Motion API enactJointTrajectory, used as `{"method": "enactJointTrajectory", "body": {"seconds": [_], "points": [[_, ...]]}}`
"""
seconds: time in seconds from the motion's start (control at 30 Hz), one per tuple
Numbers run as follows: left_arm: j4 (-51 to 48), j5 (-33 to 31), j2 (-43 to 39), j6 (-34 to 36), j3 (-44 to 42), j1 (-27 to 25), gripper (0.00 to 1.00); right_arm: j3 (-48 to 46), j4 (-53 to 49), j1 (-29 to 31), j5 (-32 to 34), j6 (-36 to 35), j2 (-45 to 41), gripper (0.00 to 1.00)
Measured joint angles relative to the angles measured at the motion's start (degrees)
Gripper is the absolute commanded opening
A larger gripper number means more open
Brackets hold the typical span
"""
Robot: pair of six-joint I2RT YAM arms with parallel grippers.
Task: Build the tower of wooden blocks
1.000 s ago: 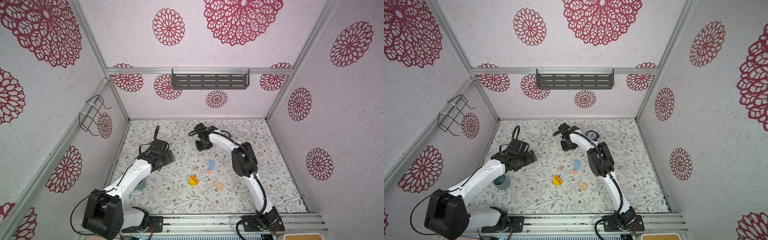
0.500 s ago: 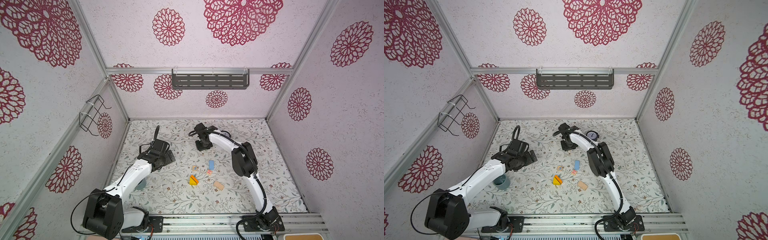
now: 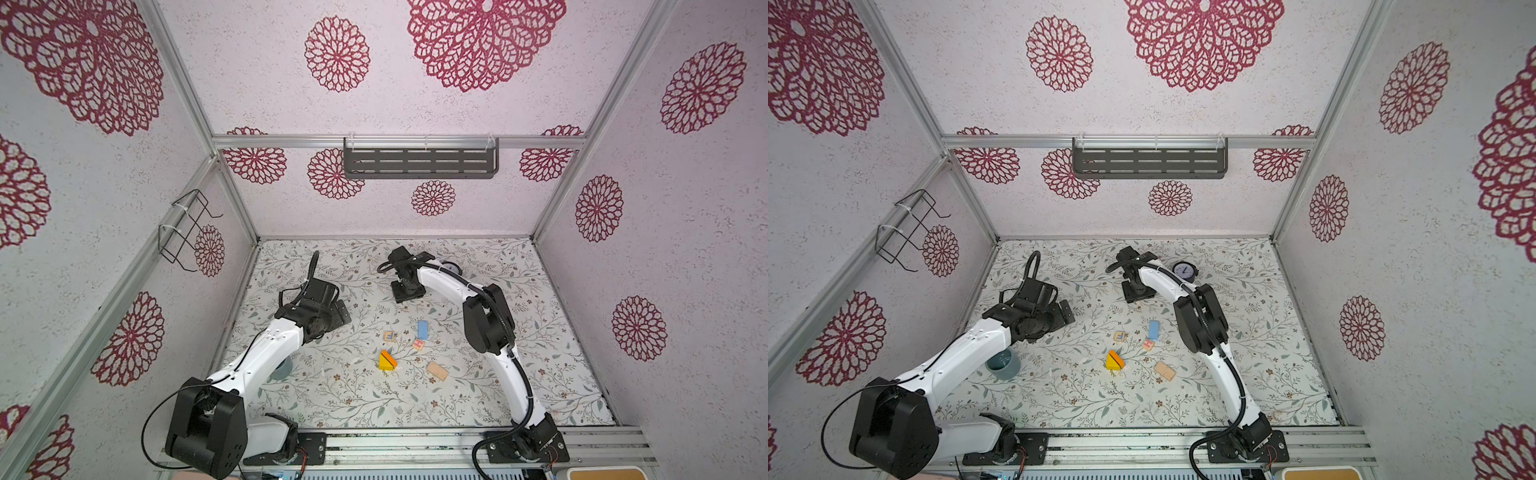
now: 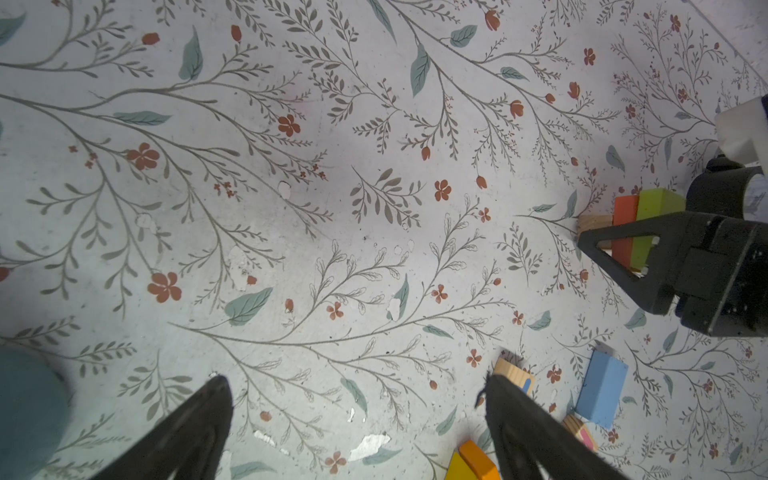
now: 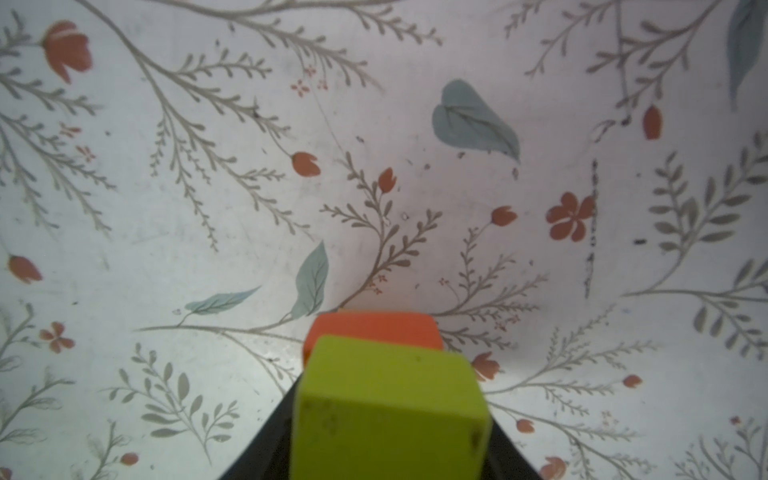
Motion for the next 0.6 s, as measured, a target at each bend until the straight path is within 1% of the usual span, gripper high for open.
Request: {"method": "enactJointTrajectory", "body": {"seconds": [0.13,0.4,0.5,0.6], "points": [[0.00,0.04,0.00,0.00,0.00,0.00,0.97,0.00,0.00,0.02,-0.02,0.02,0.00,0.68],[-0.24,0.55,0.02,0.92,0.61,0.00,0.97,-0.02,0.13,0.02,0.24,-0.20,-0.04,0.78],[-0.50,0.79,0.00,1.22,1.33,0.00,0.97,-2.34,1.51,0.02,0.37,-0.39,-1.73,0.79],[-1.14,0.92,-0.09,1.66,2.36,-0.09,0.97,-6.51,2.51,0.09,0.37,-0.42,-5.75,0.79]]}}
